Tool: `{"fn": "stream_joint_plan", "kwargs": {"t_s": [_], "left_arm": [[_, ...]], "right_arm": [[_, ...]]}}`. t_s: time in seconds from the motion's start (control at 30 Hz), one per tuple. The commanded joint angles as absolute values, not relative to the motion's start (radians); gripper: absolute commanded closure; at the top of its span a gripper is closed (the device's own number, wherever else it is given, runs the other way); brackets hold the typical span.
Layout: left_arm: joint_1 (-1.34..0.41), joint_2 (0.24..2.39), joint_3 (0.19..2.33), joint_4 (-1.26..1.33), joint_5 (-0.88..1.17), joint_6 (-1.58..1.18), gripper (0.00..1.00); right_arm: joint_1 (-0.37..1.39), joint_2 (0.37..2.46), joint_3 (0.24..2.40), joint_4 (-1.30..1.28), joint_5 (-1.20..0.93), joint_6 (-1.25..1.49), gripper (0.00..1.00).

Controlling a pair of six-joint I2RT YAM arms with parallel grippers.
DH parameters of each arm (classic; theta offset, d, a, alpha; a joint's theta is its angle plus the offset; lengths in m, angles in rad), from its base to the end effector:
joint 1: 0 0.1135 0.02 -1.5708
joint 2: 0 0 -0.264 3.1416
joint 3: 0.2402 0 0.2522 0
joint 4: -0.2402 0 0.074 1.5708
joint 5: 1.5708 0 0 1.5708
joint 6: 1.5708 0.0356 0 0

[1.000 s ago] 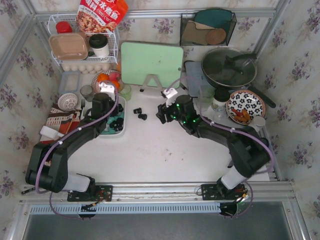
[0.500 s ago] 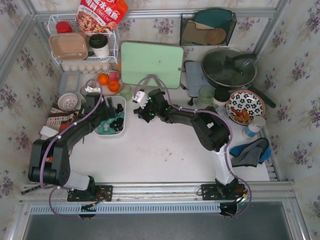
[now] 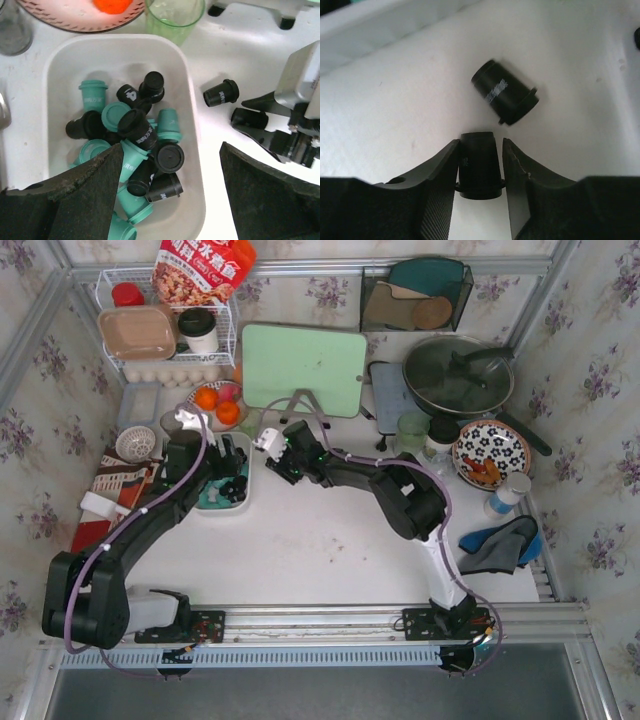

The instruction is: Mix the coffee capsules in the storage basket

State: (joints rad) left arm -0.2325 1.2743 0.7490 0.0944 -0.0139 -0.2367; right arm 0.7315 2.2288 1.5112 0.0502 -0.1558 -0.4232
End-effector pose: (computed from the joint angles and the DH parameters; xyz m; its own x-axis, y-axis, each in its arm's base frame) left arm 0.2769 -0.0651 0.2493 -0.4463 -0.1353 -0.8846 0.1167 0.9713 -0.2074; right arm 0.3618 0.3322 0.1389 -0.1117 -0.6455 -0.7556 -0.8735 0.4263 -0.2350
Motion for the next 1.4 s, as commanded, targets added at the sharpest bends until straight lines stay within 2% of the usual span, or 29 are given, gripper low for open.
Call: {"fn": "stream_joint_plan", "kwargs": {"t_s": [0.0, 0.2, 0.33, 0.63, 0.73, 0.87, 1.0, 1.2, 1.37], "left_arm": [[-0.259, 1.29, 0.744, 0.189, 0.092, -0.155, 0.2], [-0.347, 1.265, 0.644, 0.412, 0.281, 0.007, 0.18], [-0.456, 1.248, 0.551, 0.579, 0.397, 0.247, 0.14], [-0.656, 1.266, 0.528, 0.691, 0.33, 0.482, 0.04], [-0.701, 1.272, 0.532, 0.717, 0.329, 0.519, 0.01], [-0.749, 1.278, 0.553, 0.715, 0.31, 0.535, 0.0], [-0.772, 1.277, 0.566, 0.724, 0.282, 0.523, 0.1], [-0.799, 1.292, 0.572, 0.739, 0.27, 0.516, 0.18], [-0.811, 1.296, 0.575, 0.743, 0.259, 0.512, 0.41]], "right_arm": [[0.733, 2.147, 1.462, -0.005, -0.14, -0.416, 0.58], [0.725, 1.949, 1.317, 0.08, -0.173, -0.275, 0.63], [0.701, 1.798, 1.18, 0.181, -0.192, -0.058, 0.63], [0.687, 1.464, 0.766, 0.583, -0.296, 0.376, 0.64], [0.687, 1.416, 0.705, 0.641, -0.328, 0.45, 0.64], [0.687, 1.367, 0.655, 0.687, -0.345, 0.499, 0.64], [0.687, 1.34, 0.626, 0.687, -0.357, 0.515, 0.63], [0.687, 1.316, 0.6, 0.678, -0.35, 0.513, 0.6], [0.687, 1.299, 0.598, 0.657, -0.342, 0.503, 0.54]]}}
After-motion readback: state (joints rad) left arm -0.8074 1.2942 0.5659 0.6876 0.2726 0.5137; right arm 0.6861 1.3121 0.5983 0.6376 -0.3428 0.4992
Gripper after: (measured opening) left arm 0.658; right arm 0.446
